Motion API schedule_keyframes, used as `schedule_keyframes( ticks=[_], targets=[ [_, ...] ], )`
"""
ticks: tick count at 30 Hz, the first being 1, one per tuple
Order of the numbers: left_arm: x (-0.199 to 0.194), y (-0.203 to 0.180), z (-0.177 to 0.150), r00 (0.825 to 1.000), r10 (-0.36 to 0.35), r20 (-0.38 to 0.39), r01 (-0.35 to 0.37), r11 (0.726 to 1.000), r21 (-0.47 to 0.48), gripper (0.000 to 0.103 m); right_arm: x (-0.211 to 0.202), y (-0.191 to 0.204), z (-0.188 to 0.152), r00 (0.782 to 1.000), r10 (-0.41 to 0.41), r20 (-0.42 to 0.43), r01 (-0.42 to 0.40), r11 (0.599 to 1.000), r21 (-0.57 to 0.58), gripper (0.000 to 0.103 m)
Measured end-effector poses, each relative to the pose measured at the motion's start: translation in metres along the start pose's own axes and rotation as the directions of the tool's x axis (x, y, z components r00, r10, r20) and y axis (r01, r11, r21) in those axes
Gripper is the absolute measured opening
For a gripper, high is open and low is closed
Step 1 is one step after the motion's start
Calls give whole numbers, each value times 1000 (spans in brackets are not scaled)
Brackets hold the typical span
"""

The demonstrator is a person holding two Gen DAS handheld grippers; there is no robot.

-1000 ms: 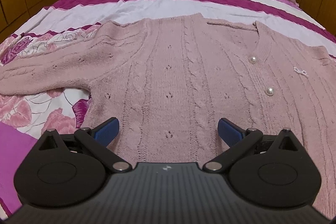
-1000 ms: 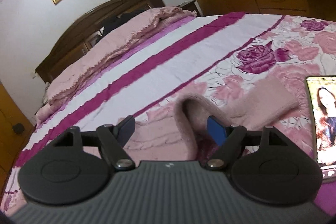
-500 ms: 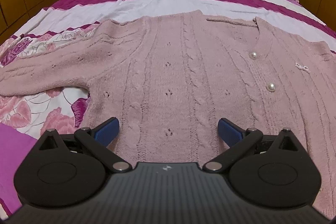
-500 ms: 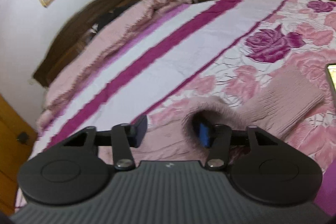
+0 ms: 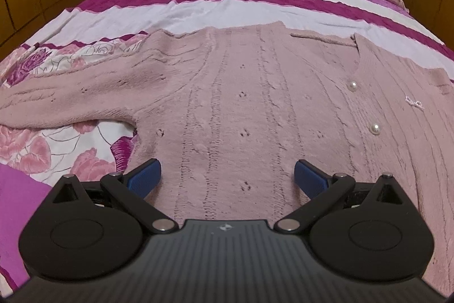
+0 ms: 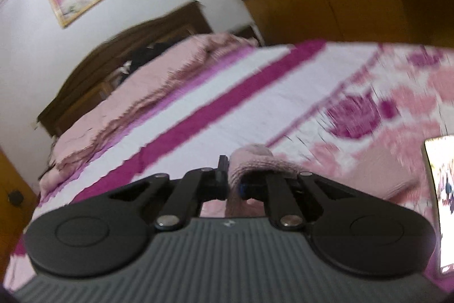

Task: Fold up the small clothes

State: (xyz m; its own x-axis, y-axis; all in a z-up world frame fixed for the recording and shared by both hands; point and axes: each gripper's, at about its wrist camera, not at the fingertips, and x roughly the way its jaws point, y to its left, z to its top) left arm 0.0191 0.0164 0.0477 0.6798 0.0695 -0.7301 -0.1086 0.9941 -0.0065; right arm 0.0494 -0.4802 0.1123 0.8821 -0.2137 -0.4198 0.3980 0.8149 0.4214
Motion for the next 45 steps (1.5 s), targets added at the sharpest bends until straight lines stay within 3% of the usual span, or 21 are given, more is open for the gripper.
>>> schedule_keyframes(
  ticks=[8, 18, 23, 28, 36, 38, 41, 43, 45],
  targets=[
    [-8, 12, 4, 1000, -5, 29, 6, 999, -34, 103, -24, 85, 5, 985, 172, 13, -167, 968, -187, 9],
    [-21, 42, 9, 997, 22, 78, -16, 997, -73, 103, -27, 182, -42, 966, 257, -34, -252, 899, -359, 9],
    [-25, 60, 6, 995, 44, 93, -38, 997, -72, 103, -22, 221, -86, 949, 294, -114, -314, 856, -410, 9],
    [-25, 72, 0, 994, 55, 93, -51, 997, -51, 103, -6, 243, -141, 923, 293, -249, -376, 825, -422, 10],
    [-18, 73, -2, 994, 52, 92, -53, 999, 4, 103, 16, 248, -201, 865, 264, -427, -423, 842, -334, 13],
    [-16, 71, -2, 995, 48, 90, -49, 999, 8, 103, 21, 247, -207, 850, 252, -462, -417, 859, -298, 16],
    [-14, 70, -2, 995, 45, 87, -46, 999, 11, 103, 15, 239, -209, 826, 294, -481, -445, 864, -236, 42],
    [-14, 68, -2, 995, 45, 88, -47, 999, 15, 103, 8, 237, -207, 809, 321, -492, -467, 860, -207, 65],
    [-16, 66, -1, 995, 46, 93, -49, 999, 24, 103, -1, 238, -205, 800, 337, -496, -479, 857, -191, 70]
  ],
)
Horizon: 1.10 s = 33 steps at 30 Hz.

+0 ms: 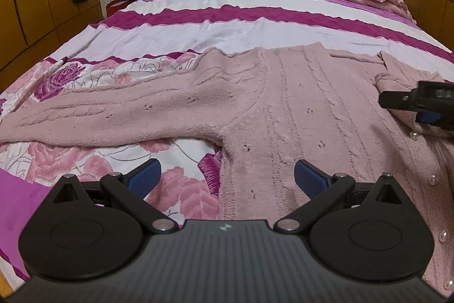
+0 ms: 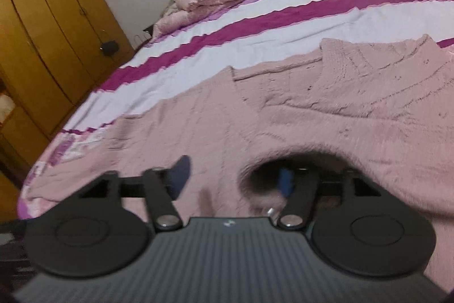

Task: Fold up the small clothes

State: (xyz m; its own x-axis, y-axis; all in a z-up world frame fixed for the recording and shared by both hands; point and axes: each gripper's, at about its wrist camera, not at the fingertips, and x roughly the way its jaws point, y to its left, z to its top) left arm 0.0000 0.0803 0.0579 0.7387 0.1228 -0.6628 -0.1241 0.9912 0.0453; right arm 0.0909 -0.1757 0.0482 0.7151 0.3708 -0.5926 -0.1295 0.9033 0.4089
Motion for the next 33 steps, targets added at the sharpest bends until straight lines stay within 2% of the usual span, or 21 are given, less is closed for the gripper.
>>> schedule_keyframes(
  ticks=[9, 13, 18, 20, 21, 24, 25, 29, 33],
  targets=[
    [-16, -22, 13, 998, -47, 45, 44, 997, 58, 103, -57, -4, -8, 1000, -23, 5, 23, 1000, -4, 71],
    [-20, -42, 20, 995, -84, 49, 79, 993, 90, 103, -86, -20, -9, 992, -93, 84, 93, 996, 4, 71],
    [-23, -76, 28, 988, -148, 54, 139, 981, 138, 103, -105, -53, -5, 963, -180, 199, 169, 983, 74, 71],
    [-25, -92, 31, 981, -183, 57, 172, 972, 158, 103, -111, -74, -5, 958, -168, 231, 136, 980, 146, 65],
    [-26, -100, 32, 978, -202, 58, 190, 967, 169, 103, -112, -83, -4, 956, -162, 246, 120, 977, 177, 57],
    [-26, -129, 33, 968, -243, 61, 224, 949, 223, 103, -116, -104, -2, 944, -189, 271, 121, 961, 249, 40],
    [-27, -141, 32, 965, -255, 63, 232, 940, 251, 103, -117, -108, -2, 940, -200, 275, 127, 957, 260, 38],
    [-24, -185, 27, 952, -302, 54, 264, 896, 356, 101, -125, -124, -4, 932, -227, 283, 136, 942, 306, 38],
    [-17, -231, 18, 939, -342, 31, 286, 828, 482, 90, -131, -133, -7, 937, -234, 259, 145, 936, 322, 38]
  ],
)
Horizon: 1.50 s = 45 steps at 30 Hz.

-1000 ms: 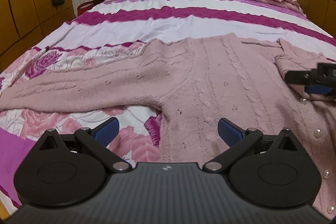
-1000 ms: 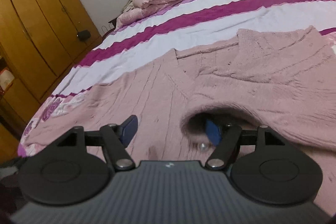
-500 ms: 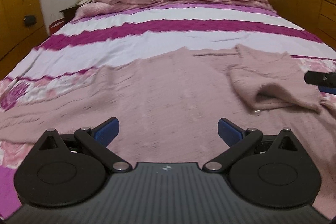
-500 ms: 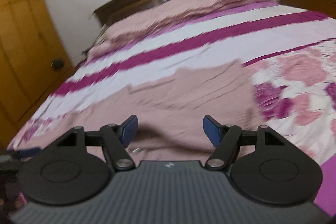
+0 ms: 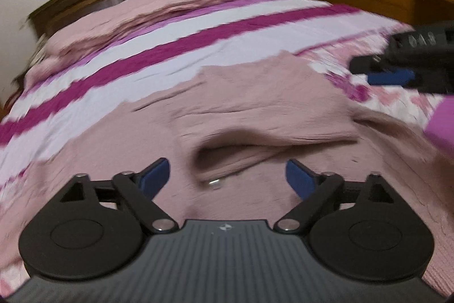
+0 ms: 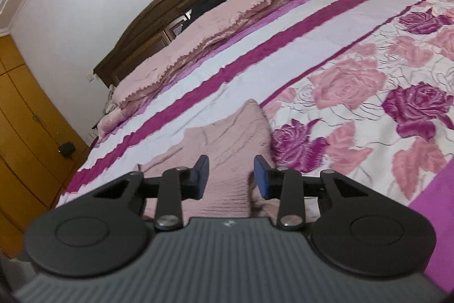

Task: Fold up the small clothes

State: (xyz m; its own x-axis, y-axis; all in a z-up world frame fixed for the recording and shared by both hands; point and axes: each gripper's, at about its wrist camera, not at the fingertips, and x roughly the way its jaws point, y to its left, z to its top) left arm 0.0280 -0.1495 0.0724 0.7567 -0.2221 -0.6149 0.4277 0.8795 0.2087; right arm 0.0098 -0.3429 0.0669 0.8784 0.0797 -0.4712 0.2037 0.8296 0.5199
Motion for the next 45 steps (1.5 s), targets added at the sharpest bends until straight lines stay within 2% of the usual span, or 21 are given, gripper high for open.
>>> schedule_keyframes(
  ticks=[6, 10, 14, 15, 18, 21, 23, 26, 29, 30, 31, 33, 36, 40, 45],
  targets=[
    [23, -47, 9, 999, -41, 22, 37, 985, 166, 87, -8, -15, -1, 999, -32, -35, 33, 999, 22, 39],
    [36, -65, 10, 998, -63, 20, 57, 974, 221, 87, -12, -24, -2, 999, -30, -34, 32, 998, 49, 39],
    [50, -80, 11, 998, -46, 41, 33, 963, 268, 87, -15, -32, -1, 999, -34, -29, 36, 997, 67, 39],
    [51, -82, 11, 998, -42, 52, 27, 962, 271, 83, -16, -33, -1, 999, -35, -27, 36, 997, 69, 39],
    [53, -82, 12, 997, -39, 71, 19, 966, 259, 61, -17, -36, 0, 999, -34, -24, 36, 996, 77, 39],
    [50, -83, 14, 995, -33, 93, 7, 964, 266, 60, -18, -37, -1, 999, -29, -21, 31, 996, 80, 39],
    [47, -87, 12, 995, -20, 100, -12, 953, 304, 60, -18, -37, 0, 999, -26, -22, 27, 996, 81, 39],
    [49, -94, 10, 994, -36, 102, -2, 935, 355, 60, -18, -35, -1, 999, -24, -22, 26, 997, 79, 39],
    [51, -100, 10, 992, -40, 122, -8, 929, 371, 59, -19, -35, -2, 999, -26, -21, 27, 997, 76, 39],
    [51, -100, 10, 990, -52, 128, 1, 930, 369, 45, -19, -35, -2, 999, -28, -20, 29, 997, 76, 39],
    [50, -99, 11, 989, -73, 127, 23, 934, 356, 26, -20, -36, -2, 999, -30, -19, 31, 997, 76, 39],
    [47, -94, 14, 986, -118, 117, 76, 947, 313, 14, -21, -37, -2, 999, -32, -16, 33, 996, 79, 39],
    [40, -85, 17, 981, -119, 150, 76, 960, 270, 10, -21, -38, -3, 999, -33, -18, 34, 996, 86, 39],
    [27, -60, 27, 978, -92, 188, 68, 989, 131, 9, -19, -36, -6, 999, -19, -32, 22, 996, 85, 39],
    [8, -17, 36, 968, 30, 248, -24, 999, -30, 9, -16, -29, -12, 999, -3, -54, 7, 998, 59, 39]
  ],
)
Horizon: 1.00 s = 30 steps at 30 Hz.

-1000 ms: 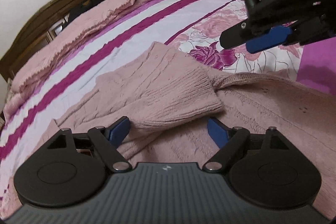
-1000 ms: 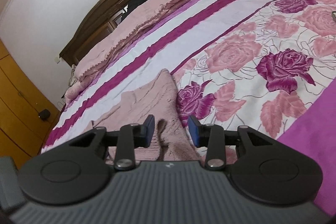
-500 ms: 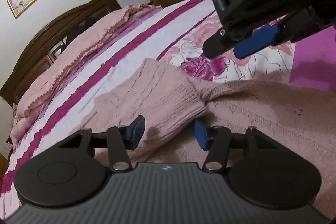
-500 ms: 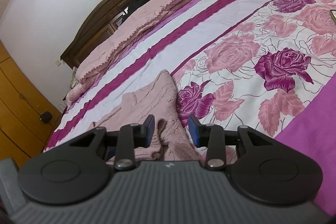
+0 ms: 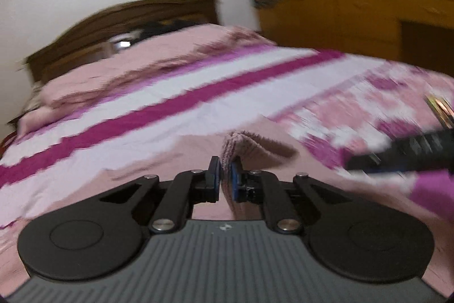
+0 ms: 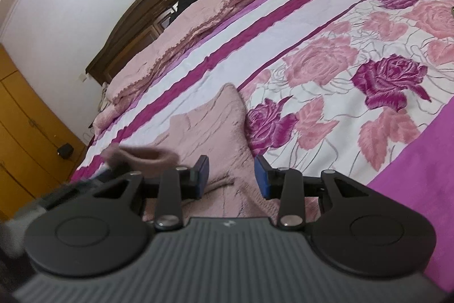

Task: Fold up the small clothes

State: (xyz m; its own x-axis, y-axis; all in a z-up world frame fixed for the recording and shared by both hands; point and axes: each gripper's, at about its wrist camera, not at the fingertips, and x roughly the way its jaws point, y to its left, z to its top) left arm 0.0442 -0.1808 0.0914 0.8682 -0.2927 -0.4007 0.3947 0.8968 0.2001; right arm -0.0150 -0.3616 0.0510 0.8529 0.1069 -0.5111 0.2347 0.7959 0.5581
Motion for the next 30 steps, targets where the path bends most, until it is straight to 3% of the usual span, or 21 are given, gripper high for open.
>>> schedule_keyframes(
  ticks=[5, 8, 10, 14, 18, 19, 22, 26, 30],
  targets=[
    [-15, 52, 3, 985, 173, 5, -172, 979, -106, 9, 6, 4, -6, 1000, 6, -24, -6, 1000, -14, 39],
    [-19, 84, -6, 965, 257, -51, -262, 948, -181, 9, 8, 7, -9, 999, 8, -35, -9, 1000, -30, 39],
    [-21, 109, -17, 944, 309, -118, -330, 910, -253, 9, 9, 9, -11, 999, 6, -41, -8, 999, -45, 40],
    [-17, 153, -47, 904, 322, -281, -413, 825, -385, 9, 13, 12, -15, 998, -6, -56, 2, 997, -71, 39],
    [-13, 185, -77, 857, 340, -387, -490, 770, -409, 9, 17, 13, -19, 997, -18, -70, 12, 996, -91, 39],
    [-13, 191, -83, 853, 336, -398, -495, 761, -418, 10, 18, 13, -20, 997, -22, -72, 15, 995, -97, 39],
    [-20, 201, -93, 861, 322, -393, -483, 758, -437, 10, 19, 15, -22, 997, -30, -76, 21, 993, -114, 39],
    [-32, 207, -97, 903, 259, -343, -397, 808, -436, 10, 21, 17, -23, 996, -36, -85, 25, 992, -126, 39],
    [-48, 206, -91, 920, 234, -314, -357, 831, -426, 10, 22, 19, -24, 995, -46, -89, 33, 990, -139, 39]
  ],
)
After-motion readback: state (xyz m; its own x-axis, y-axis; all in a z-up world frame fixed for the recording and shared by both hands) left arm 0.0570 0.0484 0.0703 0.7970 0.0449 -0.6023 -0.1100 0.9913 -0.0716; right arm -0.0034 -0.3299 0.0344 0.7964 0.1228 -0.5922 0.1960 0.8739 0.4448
